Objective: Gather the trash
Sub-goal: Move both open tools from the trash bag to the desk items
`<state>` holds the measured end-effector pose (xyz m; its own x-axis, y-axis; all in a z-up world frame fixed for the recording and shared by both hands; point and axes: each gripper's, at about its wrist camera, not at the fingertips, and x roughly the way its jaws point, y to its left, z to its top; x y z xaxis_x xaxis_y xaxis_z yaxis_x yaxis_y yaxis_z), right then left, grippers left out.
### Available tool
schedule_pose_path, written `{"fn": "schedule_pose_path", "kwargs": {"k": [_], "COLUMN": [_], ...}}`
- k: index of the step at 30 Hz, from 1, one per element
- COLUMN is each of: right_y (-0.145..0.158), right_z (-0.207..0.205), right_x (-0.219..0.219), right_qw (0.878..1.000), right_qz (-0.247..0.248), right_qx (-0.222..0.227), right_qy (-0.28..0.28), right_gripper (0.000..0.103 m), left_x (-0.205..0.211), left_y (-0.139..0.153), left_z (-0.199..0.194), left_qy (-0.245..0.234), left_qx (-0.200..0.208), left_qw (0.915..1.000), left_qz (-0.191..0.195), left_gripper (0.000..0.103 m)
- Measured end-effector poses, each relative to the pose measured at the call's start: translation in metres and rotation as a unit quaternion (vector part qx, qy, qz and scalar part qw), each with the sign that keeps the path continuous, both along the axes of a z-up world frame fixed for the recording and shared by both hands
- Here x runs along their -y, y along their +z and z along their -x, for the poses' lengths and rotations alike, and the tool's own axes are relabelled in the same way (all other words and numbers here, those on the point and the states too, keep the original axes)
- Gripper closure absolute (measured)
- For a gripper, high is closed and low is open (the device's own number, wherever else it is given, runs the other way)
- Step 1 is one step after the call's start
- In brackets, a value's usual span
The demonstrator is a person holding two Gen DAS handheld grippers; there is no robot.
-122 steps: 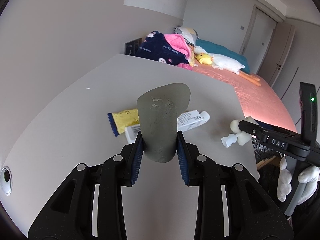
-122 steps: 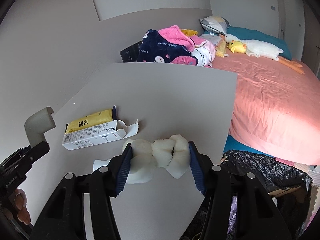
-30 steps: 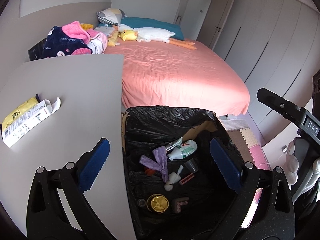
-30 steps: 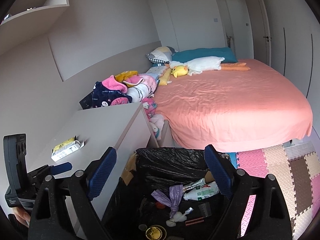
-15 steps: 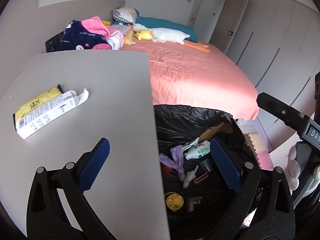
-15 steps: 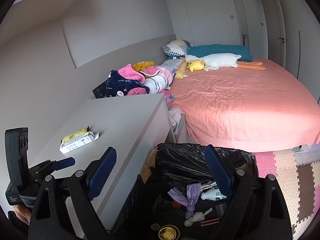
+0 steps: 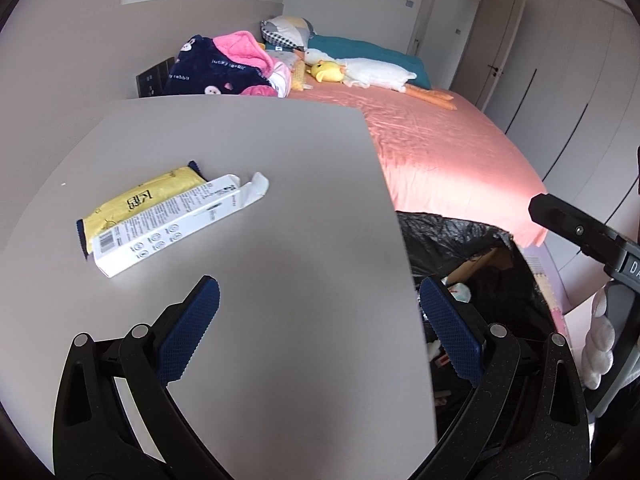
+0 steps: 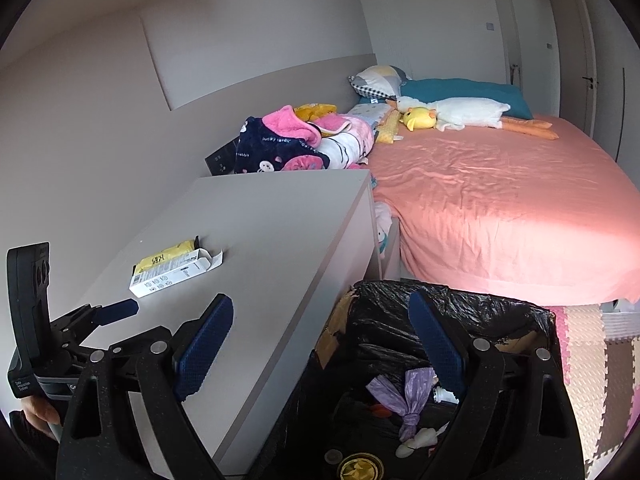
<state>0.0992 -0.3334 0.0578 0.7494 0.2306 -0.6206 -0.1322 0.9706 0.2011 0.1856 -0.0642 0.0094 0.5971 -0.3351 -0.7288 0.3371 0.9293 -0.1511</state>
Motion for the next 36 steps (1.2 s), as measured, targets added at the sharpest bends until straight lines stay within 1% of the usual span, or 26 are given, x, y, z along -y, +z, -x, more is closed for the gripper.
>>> {"fn": "schedule_pose_path", "kwargs": {"k": [3,8,14,17,22,27,29,30,36], "right_y": [-0.003,-0.008,-0.011,-0.013,-0.018,-0.021,-0.022,-0.022,-0.019], "right_z": [-0.006,-0.018,-0.028,-0.033,-0.040,-0.046,-0.050,-0.051,-0.062], "right_x": [-0.006,-0.014,-0.018,-0.016,-0.017,-0.019,-0.021,-0.023,-0.038], "right_qw": [1.000,1.000,1.000,1.000,0.999,0.999,0.999,0.999,0.998], "right_qz": [-0.001,-0.003,-0.003,-0.008,-0.010,-0.015,-0.017,-0.019,-0.019], "right_qx": [-0.005,-0.014,-0.019,-0.023,-0.031,-0.037,-0.040,-0.041,-0.039], "right_qy": [0.006,0.012,0.019,0.018,0.019,0.022,0.024,0.025,0.039], "right_gripper": [0.014,0.014,0.014,0.014,0.014,0.014,0.014,0.014,0.014], "left_x": [-0.006,-0.017,-0.026,-0.031,-0.042,-0.048,-0.049,-0.050,-0.046], "left_y": [0.000,0.000,-0.006,-0.010,-0.013,-0.018,-0.022,-0.025,-0.025], "left_z": [-0.005,-0.014,-0.033,-0.043,-0.060,-0.077,-0.083,-0.087,-0.093], "left_qy": [-0.003,0.000,-0.004,-0.002,0.002,0.001,0.000,-0.002,-0.019], "left_qx": [0.004,0.009,0.004,0.002,-0.012,-0.019,-0.029,-0.037,-0.032], "left_qw": [0.9999,0.9996,0.9985,0.9972,0.9966,0.9949,0.9940,0.9937,0.9904], "left_qz": [-0.016,-0.028,-0.054,-0.074,-0.081,-0.099,-0.105,-0.106,-0.134], "left_gripper": [0.006,0.006,0.006,0.006,0.006,0.006,0.009,0.012,0.017]}}
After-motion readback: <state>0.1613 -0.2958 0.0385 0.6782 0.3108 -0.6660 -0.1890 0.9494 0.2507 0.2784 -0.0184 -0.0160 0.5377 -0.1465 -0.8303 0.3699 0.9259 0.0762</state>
